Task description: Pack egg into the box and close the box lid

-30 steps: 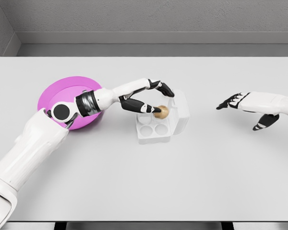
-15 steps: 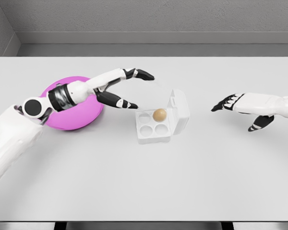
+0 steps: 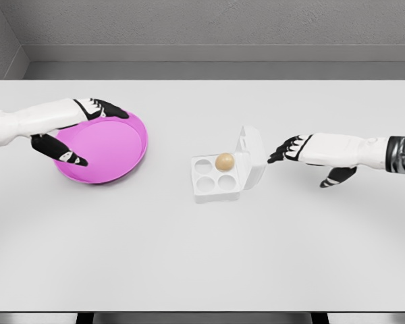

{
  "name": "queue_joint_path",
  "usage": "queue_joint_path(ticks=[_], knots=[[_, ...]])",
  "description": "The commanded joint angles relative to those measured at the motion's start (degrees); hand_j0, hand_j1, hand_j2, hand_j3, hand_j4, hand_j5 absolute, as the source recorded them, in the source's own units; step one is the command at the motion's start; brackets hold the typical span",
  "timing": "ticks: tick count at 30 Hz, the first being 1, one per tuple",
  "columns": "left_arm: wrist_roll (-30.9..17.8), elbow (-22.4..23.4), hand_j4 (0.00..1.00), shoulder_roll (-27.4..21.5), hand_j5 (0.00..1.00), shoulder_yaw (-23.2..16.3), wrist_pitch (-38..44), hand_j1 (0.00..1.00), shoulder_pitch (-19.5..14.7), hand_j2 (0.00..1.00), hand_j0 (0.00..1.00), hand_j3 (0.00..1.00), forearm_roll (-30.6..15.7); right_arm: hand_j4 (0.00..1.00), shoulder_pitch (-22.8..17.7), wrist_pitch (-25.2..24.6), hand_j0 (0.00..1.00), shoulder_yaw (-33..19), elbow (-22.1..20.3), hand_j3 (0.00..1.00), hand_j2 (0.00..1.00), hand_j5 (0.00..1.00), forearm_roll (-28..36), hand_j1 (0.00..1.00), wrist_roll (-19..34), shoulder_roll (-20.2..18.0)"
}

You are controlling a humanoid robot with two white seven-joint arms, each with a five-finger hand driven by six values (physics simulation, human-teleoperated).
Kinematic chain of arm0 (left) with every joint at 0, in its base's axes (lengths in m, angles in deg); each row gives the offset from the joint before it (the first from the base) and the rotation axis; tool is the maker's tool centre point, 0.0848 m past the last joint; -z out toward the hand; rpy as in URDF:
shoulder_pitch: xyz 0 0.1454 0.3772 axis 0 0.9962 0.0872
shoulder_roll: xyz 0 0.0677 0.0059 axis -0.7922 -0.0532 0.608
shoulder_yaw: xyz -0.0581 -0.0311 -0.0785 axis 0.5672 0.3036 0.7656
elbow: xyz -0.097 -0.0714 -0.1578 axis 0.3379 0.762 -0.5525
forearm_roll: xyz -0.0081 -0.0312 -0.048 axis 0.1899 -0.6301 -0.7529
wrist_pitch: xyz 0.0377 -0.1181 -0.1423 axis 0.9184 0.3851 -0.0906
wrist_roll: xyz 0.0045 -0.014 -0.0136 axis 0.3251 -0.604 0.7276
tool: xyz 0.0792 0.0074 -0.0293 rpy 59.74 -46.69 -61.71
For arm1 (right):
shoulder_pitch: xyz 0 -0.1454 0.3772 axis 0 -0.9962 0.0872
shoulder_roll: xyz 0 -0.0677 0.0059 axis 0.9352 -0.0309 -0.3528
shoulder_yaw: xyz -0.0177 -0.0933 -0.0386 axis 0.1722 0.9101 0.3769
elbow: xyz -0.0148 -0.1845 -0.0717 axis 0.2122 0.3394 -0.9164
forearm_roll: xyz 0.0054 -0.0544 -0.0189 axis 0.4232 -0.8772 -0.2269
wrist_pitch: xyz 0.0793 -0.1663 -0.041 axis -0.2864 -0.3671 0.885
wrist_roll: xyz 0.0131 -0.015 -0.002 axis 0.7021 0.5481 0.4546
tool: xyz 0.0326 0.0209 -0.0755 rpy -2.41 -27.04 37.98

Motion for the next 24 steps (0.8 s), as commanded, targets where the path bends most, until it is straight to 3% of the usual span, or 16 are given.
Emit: queue_joint_path(ticks=[1, 11, 18, 22, 24], knots=[[0.0, -0.1, 1.0, -1.2, 1.0, 0.3, 0.2, 1.0, 0.0, 1.0, 1.0, 1.0, 0.2, 1.0, 0.0, -0.1, 1.0, 0.0, -1.0, 1.0, 1.0, 1.0, 0.3, 1.0, 0.0, 0.4], [0.0, 0.6, 1.0, -1.2, 1.0, 0.2, 0.2, 1.0, -0.2, 1.0, 1.0, 1.0, 0.4, 1.0, 2.1, -0.1, 1.0, 0.0, -3.5, 1.0, 1.0, 1.0, 0.6, 1.0, 0.0, 2.2], [0.0, 1.9, 1.0, -1.1, 1.0, 0.3, 0.2, 1.0, 0.1, 1.0, 1.0, 1.0, 0.4, 1.0, 2.5, -0.1, 1.0, 4.5, -2.3, 1.0, 1.0, 1.0, 0.3, 1.0, 0.0, 10.0], [0.0, 2.0, 1.0, -1.1, 1.0, 0.3, 0.2, 1.0, 0.1, 1.0, 1.0, 1.0, 0.4, 1.0, 5.1, -0.1, 1.0, 3.3, -2.1, 1.0, 1.0, 1.0, 0.5, 1.0, 0.0, 8.4], [0.0, 2.0, 1.0, -1.1, 1.0, 0.3, 0.2, 1.0, 0.1, 1.0, 1.0, 1.0, 0.4, 1.0, 5.3, -0.1, 1.0, -1.8, -2.1, 1.0, 1.0, 1.0, 0.7, 1.0, 0.0, 5.4]])
